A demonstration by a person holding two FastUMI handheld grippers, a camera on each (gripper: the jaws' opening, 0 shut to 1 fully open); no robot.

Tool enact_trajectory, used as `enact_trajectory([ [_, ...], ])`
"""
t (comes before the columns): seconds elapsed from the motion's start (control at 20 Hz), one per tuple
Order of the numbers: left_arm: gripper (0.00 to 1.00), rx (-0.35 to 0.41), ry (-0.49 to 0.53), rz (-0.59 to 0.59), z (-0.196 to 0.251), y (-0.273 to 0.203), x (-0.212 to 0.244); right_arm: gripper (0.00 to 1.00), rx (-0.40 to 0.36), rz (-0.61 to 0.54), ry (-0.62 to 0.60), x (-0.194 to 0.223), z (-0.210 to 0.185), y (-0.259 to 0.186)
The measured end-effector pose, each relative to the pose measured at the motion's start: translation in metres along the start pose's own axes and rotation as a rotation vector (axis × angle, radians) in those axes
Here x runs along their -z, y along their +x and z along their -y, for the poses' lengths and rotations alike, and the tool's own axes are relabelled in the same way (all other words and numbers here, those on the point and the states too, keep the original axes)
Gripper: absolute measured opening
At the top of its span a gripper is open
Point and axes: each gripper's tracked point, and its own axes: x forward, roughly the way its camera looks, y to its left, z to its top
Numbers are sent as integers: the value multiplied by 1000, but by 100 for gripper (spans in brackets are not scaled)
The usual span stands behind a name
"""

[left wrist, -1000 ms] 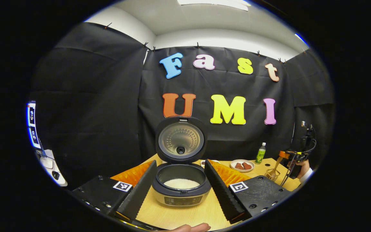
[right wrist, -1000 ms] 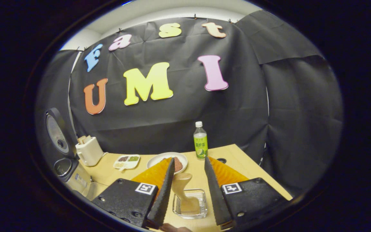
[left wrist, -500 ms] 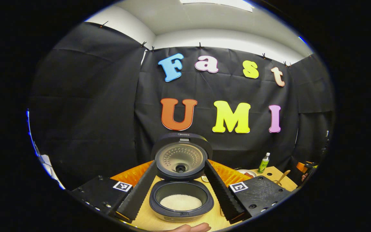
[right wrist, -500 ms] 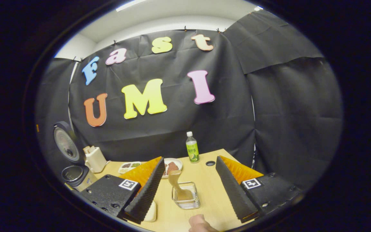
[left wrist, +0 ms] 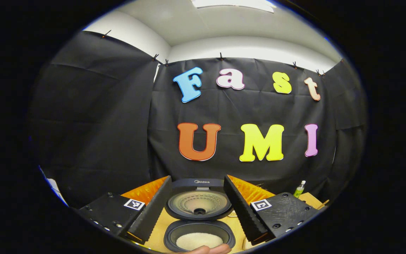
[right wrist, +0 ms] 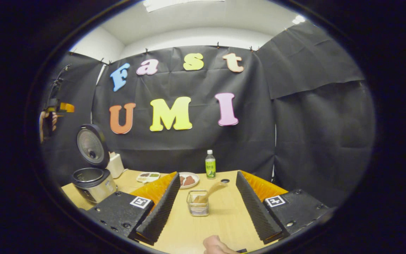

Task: Close the left gripper, press the button to open the rice cooker; take a wooden spoon from the chopstick holder with the right hand, scoop a spoonful of rice and pour it into the rice cooker, then put the wooden spoon back into the chopstick holder.

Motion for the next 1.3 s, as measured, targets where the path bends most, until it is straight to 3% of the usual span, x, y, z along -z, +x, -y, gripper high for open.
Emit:
enact_trajectory([
  [0.1, 94, -1, -17, 20, 4, 20, 0, 100, -39, 15, 3, 3, -5, -7],
  [0.15, 94, -19, -10, 30, 1, 32, 2, 93, -55, 28, -1, 3, -6, -11],
  [0.25, 94, -40, -2, 56, -3, 56, 5, 93, -85, 54, -3, 4, -8, -15],
  [0.3, 94, -41, -2, 57, -2, 68, 10, 100, -104, 63, 3, 4, -9, -15],
  [0.35, 94, -42, -6, 61, 0, 80, 14, 93, -112, 75, 12, 3, -9, -17],
  [0.45, 94, -38, -4, 47, 7, 103, 28, 92, -114, 106, 36, 3, -3, -7],
  [0.5, 94, -46, -5, 42, 7, 113, 32, 100, -112, 113, 46, 6, 0, 1],
  [0.55, 94, -48, -9, 39, 9, 122, 36, 92, -99, 104, 61, 14, 6, 9],
  [0.6, 100, -53, -17, 31, 11, 130, 40, 100, -84, 86, 74, 21, 12, 16],
  [0.65, 83, -65, -18, 19, 11, 138, 45, 100, -68, 68, 88, 26, 17, 22],
  [0.7, 94, -87, -4, 7, 6, 144, 53, 100, -54, 55, 99, 30, 21, 28],
  [0.75, 100, -111, 28, -26, -1, 150, 64, 92, -45, 43, 106, 33, 24, 31],
  [0.8, 83, -161, 85, -37, -11, 150, 69, 100, -40, 29, 111, 37, 24, 32],
  [0.85, 97, -151, 65, 4, -13, 150, 64, 92, -38, 21, 114, 40, 25, 32],
  [0.9, 100, -145, 66, -23, -8, 146, 64, 100, -36, 16, 121, 41, 25, 34],
  [1.0, 99, -144, 71, -42, -8, 145, 66, 100, -36, 1, 137, 45, 25, 33],
  [1.05, 98, -143, 73, -54, -8, 142, 67, 92, -35, -3, 141, 46, 24, 34],
  [1.1, 98, -143, 72, -70, -7, 139, 68, 92, -37, -5, 144, 46, 23, 33],
  [1.15, 99, -142, 74, -83, -6, 133, 69, 100, -40, -6, 149, 46, 21, 31],
  [1.25, 99, -139, 74, -107, -7, 120, 73, 100, -44, -16, 153, 48, 19, 27],
  [1.3, 99, -137, 75, -119, -6, 112, 73, 92, -46, -19, 150, 48, 18, 22],
])
